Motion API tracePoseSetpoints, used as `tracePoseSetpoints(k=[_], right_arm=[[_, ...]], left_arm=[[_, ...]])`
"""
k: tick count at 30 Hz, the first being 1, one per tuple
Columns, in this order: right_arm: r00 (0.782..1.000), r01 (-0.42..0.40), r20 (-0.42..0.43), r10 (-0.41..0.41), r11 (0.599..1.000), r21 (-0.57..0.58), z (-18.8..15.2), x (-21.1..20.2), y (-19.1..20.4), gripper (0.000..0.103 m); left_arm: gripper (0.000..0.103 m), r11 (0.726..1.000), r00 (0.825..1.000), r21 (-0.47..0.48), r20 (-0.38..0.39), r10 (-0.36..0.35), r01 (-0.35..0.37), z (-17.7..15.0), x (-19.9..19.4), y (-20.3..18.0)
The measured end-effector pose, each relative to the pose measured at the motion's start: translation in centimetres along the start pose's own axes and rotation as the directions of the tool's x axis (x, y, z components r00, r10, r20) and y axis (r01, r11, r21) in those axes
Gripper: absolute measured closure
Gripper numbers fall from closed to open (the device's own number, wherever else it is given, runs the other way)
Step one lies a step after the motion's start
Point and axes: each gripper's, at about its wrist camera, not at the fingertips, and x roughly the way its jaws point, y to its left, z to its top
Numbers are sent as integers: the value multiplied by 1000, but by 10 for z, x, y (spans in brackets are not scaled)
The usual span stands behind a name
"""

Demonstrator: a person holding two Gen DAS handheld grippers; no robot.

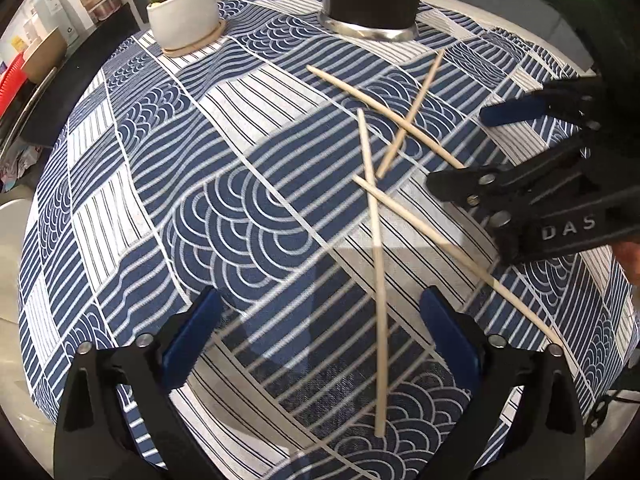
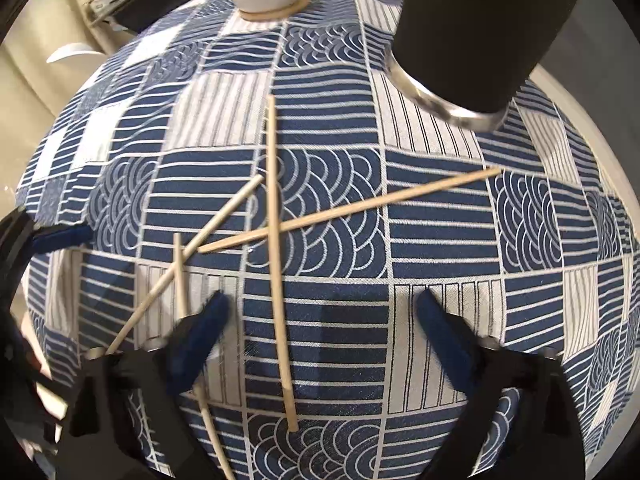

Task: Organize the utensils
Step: 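Move both tools back down to the remaining wooden sticks, then close the left and right grippers each on another wooden stick, then lift the held sticks with both grippers and carry them over the black cup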

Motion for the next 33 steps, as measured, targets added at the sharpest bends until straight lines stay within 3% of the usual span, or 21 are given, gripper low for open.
tracePoseSetpoints(k=[2,3,5,7,9,12,16,23,33], right_arm=[[1000,-3,10,3,1000,7,-2,-6,-4,62],[1000,-2,16,1,1000,18,-4,-7,-7,70],[1000,2,22,-3,999,52,-6,-9,-16,95],[1000,-13,18,12,997,74,-7,-11,-24,98],[1000,-29,13,28,996,79,-9,-12,-28,98],[999,-37,6,37,995,96,-15,-12,-37,98],[999,-39,3,39,989,142,-22,-14,-47,98],[998,-66,29,61,972,227,-42,-26,-68,98],[994,-63,101,37,960,272,-73,-62,-87,98]], left_arm=[[16,1000,1000,-18,11,6,-6,1,-2,4],[25,1000,1000,-18,13,7,-7,1,-3,5],[38,1000,1000,-22,18,8,-8,2,-6,9],[55,1000,1000,-24,19,4,-4,1,-11,13],[82,1000,1000,-31,15,0,0,0,-13,19],[96,998,1000,-66,6,-23,23,-5,-15,29],[98,991,999,-126,-6,-46,45,-13,-18,39],[98,992,1000,-129,-31,-8,4,-27,-24,47],[98,987,1000,-159,4,7,-6,-43,-53,62]])
